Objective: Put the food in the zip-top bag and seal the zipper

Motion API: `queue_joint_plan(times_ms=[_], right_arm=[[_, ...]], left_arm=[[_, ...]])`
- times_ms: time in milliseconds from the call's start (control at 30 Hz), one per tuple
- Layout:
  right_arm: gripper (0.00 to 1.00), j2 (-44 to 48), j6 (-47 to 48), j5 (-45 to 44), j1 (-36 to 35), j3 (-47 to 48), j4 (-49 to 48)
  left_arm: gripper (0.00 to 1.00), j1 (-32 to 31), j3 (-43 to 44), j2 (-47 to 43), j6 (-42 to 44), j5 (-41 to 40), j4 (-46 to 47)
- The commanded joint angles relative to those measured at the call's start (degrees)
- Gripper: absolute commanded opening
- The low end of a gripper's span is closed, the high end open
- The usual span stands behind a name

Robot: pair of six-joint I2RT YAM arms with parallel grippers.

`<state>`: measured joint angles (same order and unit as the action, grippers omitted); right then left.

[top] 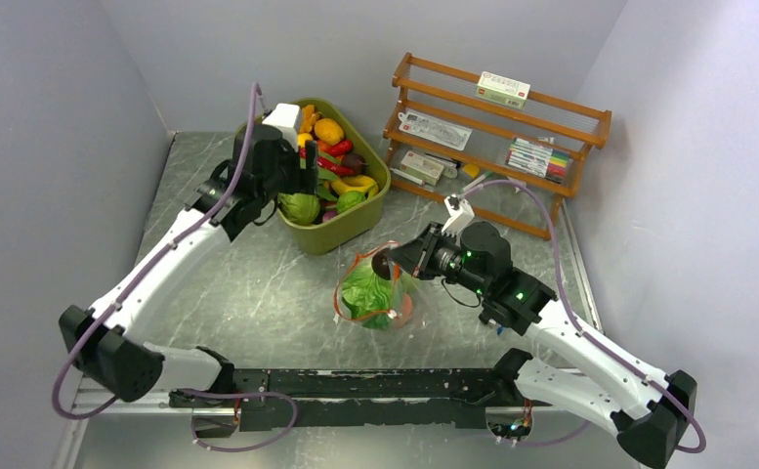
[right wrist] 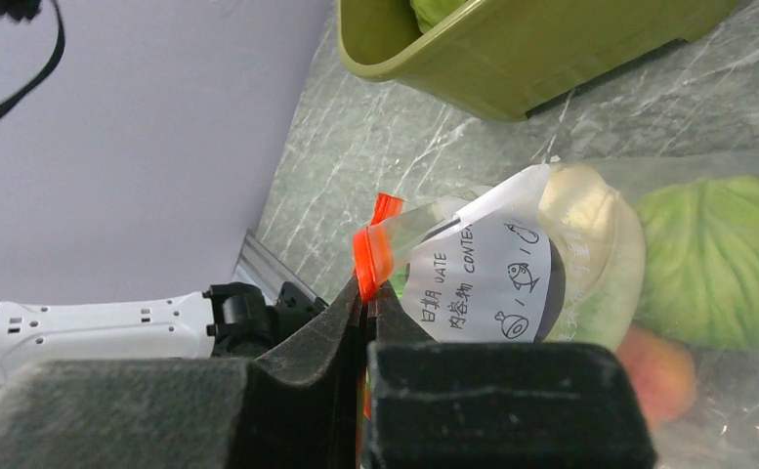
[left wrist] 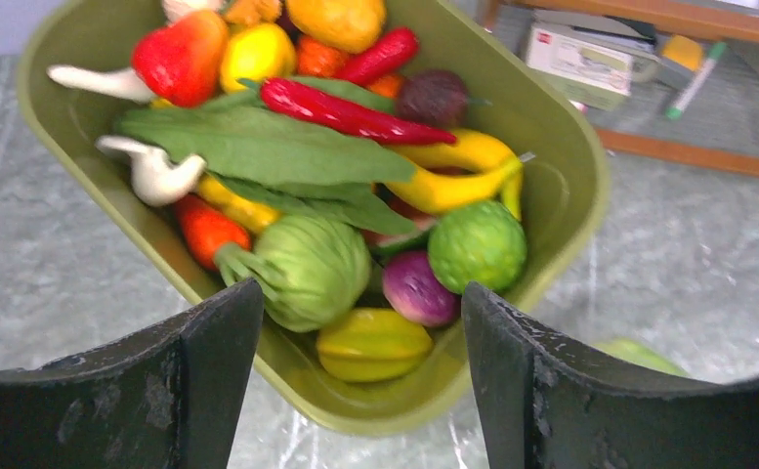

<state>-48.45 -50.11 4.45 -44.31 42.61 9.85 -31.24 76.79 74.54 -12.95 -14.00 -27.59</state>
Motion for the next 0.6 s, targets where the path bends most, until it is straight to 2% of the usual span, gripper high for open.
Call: queue_joint_plan(times_ms=[0, 100, 367, 567], right_arm=[[0.00, 1.0, 1.5, -1.3, 0.0, 1.8, -0.9], [0.00, 0.6, 1.8, -1.1, 0.0, 2.5, -0.2], [0.00, 0.6, 1.0, -0.7, 0.0, 3.3, 2.2], [0.00, 1.7, 2.4, -2.6, 0.0, 6.5, 6.3]], left_arm=[[0.72, 4.7, 4.9, 5.7, 7.0, 1.4, 5.4], [0.71, 7.3, 8.6, 10.9, 13.5, 3.6, 6.8], [0.67, 8.7, 15.5, 22.9, 28.6, 1.5, 10.6], [0.67, 11.3, 18.2, 29.5, 35.4, -1.0, 12.2]])
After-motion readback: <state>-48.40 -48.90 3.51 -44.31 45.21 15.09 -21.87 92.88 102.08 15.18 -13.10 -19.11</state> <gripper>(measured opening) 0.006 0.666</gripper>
